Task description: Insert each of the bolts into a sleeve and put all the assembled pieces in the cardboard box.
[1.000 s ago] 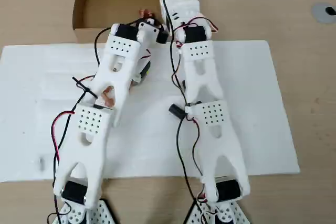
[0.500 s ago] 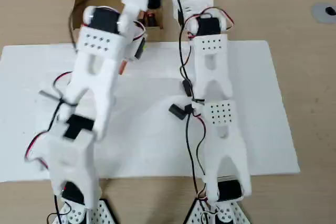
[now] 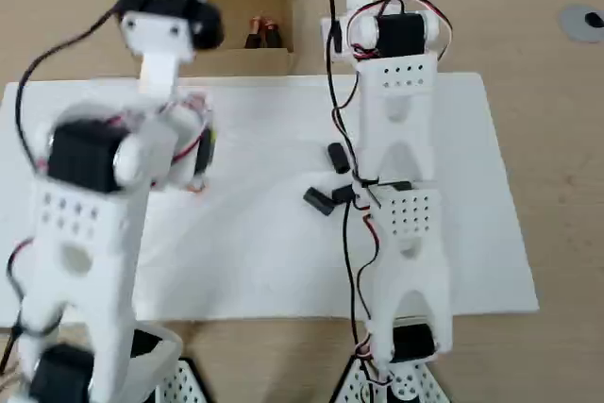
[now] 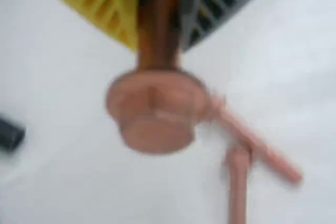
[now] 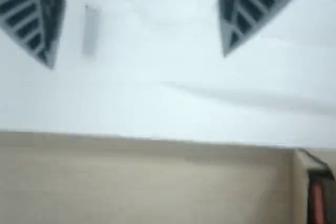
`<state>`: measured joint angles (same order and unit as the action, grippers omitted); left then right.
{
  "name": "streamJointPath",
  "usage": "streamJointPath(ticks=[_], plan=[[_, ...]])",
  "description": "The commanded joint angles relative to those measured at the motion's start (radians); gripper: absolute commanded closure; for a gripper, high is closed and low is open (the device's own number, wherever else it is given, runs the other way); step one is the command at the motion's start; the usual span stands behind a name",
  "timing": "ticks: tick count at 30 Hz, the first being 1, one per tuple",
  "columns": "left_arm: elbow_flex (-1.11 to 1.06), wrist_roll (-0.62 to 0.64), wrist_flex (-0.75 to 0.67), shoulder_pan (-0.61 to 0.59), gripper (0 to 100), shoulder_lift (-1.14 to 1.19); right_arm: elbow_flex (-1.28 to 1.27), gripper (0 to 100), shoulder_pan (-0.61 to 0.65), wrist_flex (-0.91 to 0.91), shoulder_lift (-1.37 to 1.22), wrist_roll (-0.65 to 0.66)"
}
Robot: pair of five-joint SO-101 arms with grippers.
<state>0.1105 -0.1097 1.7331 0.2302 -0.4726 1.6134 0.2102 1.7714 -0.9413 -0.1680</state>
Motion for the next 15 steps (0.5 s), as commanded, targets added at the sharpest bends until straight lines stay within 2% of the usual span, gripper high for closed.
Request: streamJointPath(ticks=[1,4,8,12,15], plan=[[-0.344,0.009,-0.083,0.002,99,-0.173,0.053,75.2,-0.007,0.017,0.108,-0.009],[-0.603,0.003,-0.204,-0.008,99,-0.282,0.051,75.3,-0.005,0.017,0.108,-0.009],[-0.829,-0.06,-0.416,-0.109,99,-0.36,0.05,75.3,-0.013,0.02,0.108,-0.009],[-0.956,-0.058,-0.571,-0.207,99,-0.371,-0.001,75.3,-0.01,0.021,0.143,-0.009],[-0.999,-0.015,-0.646,-0.247,99,-0.372,-0.16,75.8,-0.002,0.021,0.259,-0.009]])
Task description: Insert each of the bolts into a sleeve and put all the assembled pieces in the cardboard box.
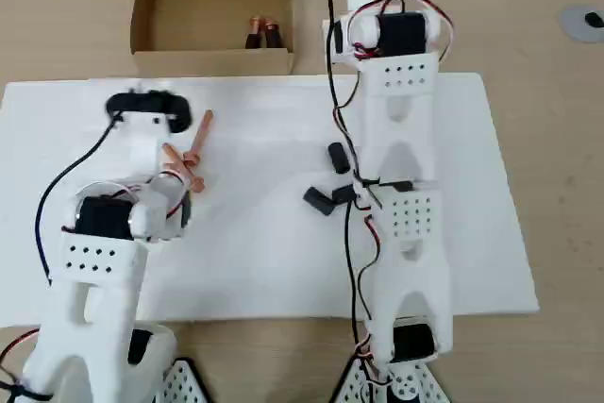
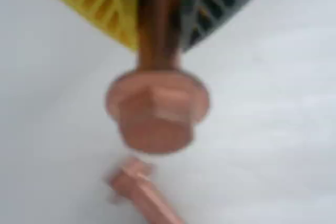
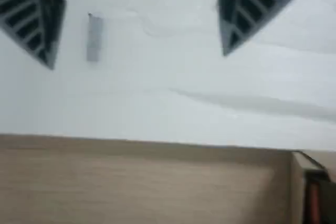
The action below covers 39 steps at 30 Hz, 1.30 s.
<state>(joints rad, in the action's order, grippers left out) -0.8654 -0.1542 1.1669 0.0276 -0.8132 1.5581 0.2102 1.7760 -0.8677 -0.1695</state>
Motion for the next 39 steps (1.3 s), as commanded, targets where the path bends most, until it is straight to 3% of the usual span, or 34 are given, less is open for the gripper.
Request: streamJointPath(ticks=[1,9,13,16,28,39], plan=[[-0.034,0.049,-0.1,-0.055,99,-0.031,-0.189,76.9,0.007,0.017,0.237,-0.008],[-0.06,0.101,-0.166,-0.046,99,-0.031,-1.041,88.2,0.07,0.012,0.723,-0.006],[-0.14,0.014,-0.195,-0.017,99,-0.05,-1.334,88.1,0.076,-0.048,0.792,-0.005],[-0.256,0.028,-0.258,-0.002,99,-0.137,-1.463,88.1,0.076,-0.106,0.792,-0.005],[-0.463,0.031,-0.206,-0.003,99,-0.636,-1.58,88.2,0.076,-0.287,0.791,0.103],[-0.532,0.029,-0.14,-0.011,99,-0.797,-1.454,88.2,0.091,-0.302,0.549,0.103]])
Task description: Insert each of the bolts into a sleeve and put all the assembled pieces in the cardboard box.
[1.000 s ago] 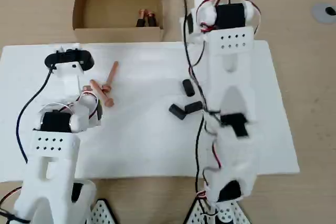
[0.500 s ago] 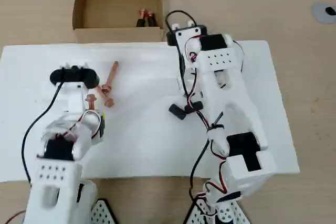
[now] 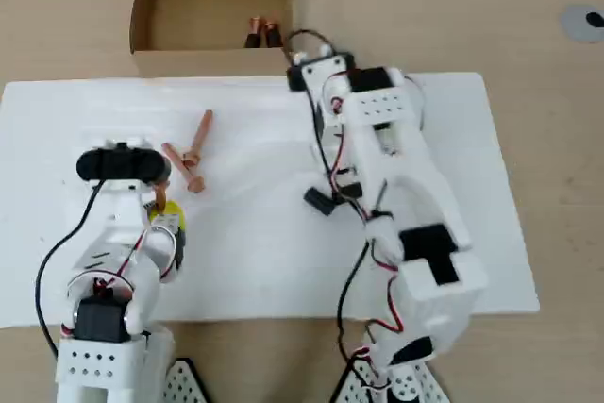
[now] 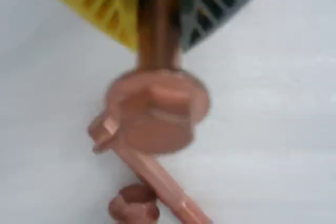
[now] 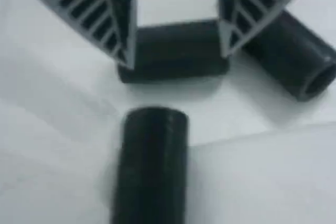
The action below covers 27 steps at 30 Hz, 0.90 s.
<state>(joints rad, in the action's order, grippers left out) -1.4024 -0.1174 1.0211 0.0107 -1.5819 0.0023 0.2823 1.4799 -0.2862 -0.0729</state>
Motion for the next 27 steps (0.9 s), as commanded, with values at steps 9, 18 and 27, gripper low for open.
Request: streamJointPath(ticks=[9,18,27], plan=[[0.005,-0.008,0.015,0.006,99,-0.038,0.354,88.2,0.018,0.066,-0.231,0.006],[0.003,-0.009,0.015,0.006,99,-0.038,0.507,88.2,0.013,0.147,-0.323,0.13],[0.003,-0.009,0.015,0.008,99,-0.038,0.654,88.1,0.016,0.19,-0.328,0.4]])
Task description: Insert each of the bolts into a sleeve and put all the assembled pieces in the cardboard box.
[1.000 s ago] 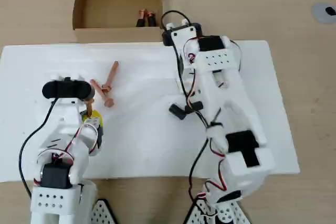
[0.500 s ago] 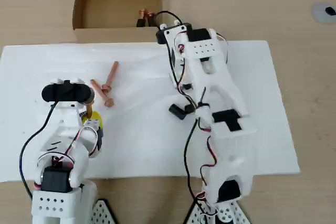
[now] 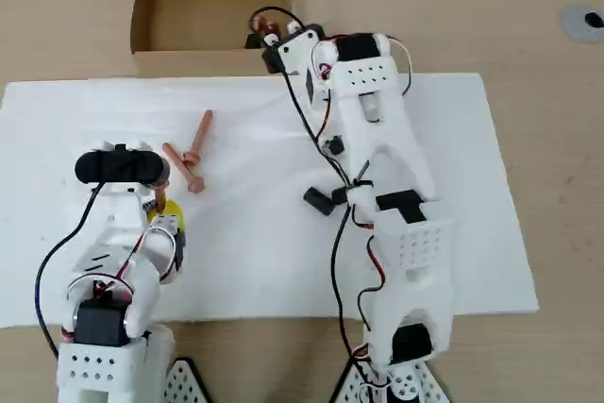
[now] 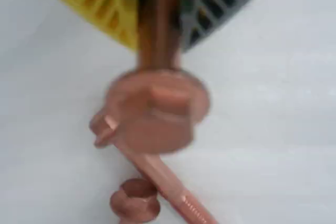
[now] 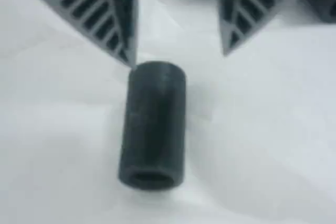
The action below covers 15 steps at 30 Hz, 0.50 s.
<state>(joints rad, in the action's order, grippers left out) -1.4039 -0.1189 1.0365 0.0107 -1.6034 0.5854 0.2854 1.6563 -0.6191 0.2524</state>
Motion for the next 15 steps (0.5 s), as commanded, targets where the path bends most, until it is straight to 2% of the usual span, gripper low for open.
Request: streamJointPath(ticks=[1,13,15], plan=[[0.005,-0.008,0.0,0.008,99,-0.016,0.081,88.1,0.013,0.015,0.005,0.097],[0.005,-0.008,0.0,0.012,99,-0.012,0.074,87.7,0.013,0.02,0.004,0.264],[0.005,-0.008,-0.002,0.012,99,-0.012,0.068,84.3,0.015,0.043,0.004,0.245]])
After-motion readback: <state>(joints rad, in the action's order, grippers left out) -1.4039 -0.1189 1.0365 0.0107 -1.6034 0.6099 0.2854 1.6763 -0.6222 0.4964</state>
